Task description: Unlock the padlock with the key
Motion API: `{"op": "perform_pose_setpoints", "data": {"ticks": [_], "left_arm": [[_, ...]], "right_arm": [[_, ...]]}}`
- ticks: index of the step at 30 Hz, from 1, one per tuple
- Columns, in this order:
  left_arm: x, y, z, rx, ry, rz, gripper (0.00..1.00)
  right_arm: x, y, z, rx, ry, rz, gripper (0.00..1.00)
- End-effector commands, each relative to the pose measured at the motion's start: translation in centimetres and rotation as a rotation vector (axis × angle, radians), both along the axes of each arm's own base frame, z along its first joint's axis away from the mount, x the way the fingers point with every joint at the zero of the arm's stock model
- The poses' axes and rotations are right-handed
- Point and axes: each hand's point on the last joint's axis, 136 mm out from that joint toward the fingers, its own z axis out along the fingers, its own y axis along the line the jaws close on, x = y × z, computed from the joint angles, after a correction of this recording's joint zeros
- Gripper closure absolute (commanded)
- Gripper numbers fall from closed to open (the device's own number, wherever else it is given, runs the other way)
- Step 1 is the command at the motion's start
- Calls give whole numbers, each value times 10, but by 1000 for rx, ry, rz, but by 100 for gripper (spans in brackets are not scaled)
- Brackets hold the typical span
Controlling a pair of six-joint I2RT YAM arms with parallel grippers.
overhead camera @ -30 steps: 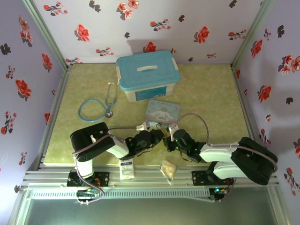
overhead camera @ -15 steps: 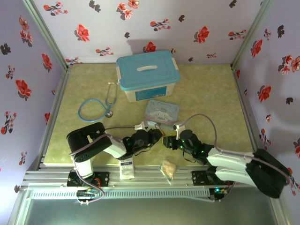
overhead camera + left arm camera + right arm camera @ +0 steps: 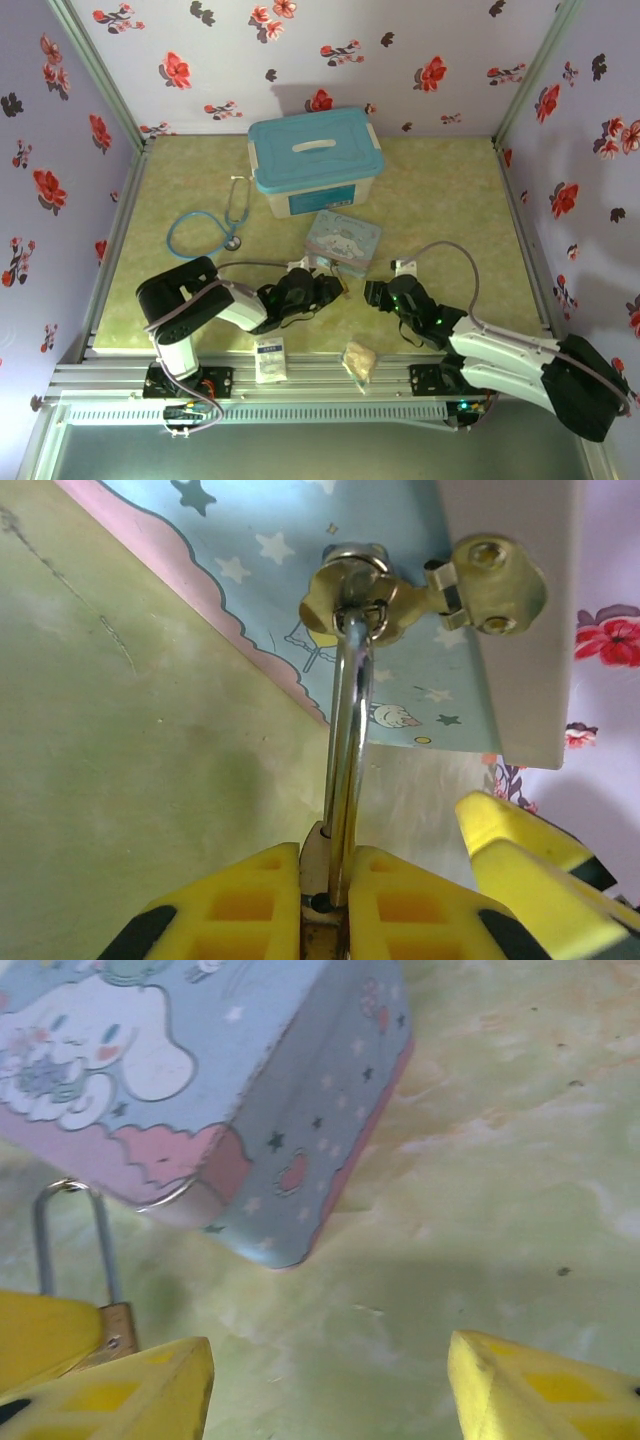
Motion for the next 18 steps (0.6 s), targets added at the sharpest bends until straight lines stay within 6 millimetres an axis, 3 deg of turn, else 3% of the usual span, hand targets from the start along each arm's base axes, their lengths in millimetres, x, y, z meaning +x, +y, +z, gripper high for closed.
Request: {"op": "perform_pose_setpoints", "data": {"ticks": [1, 7, 13, 18], "left_arm": [[-5, 13, -22, 112, 34, -44, 100], [-3, 31, -24, 362, -24, -106, 91], [0, 39, -24, 543, -66, -183, 92], [4, 50, -22, 655, -89, -199, 91]], "right_arm": [[9, 4, 3, 20, 18, -37, 38], [12, 12, -9, -9, 82, -31, 39], [7, 9, -25, -61, 131, -21, 40], [6, 2, -24, -61, 122, -43, 40]]}}
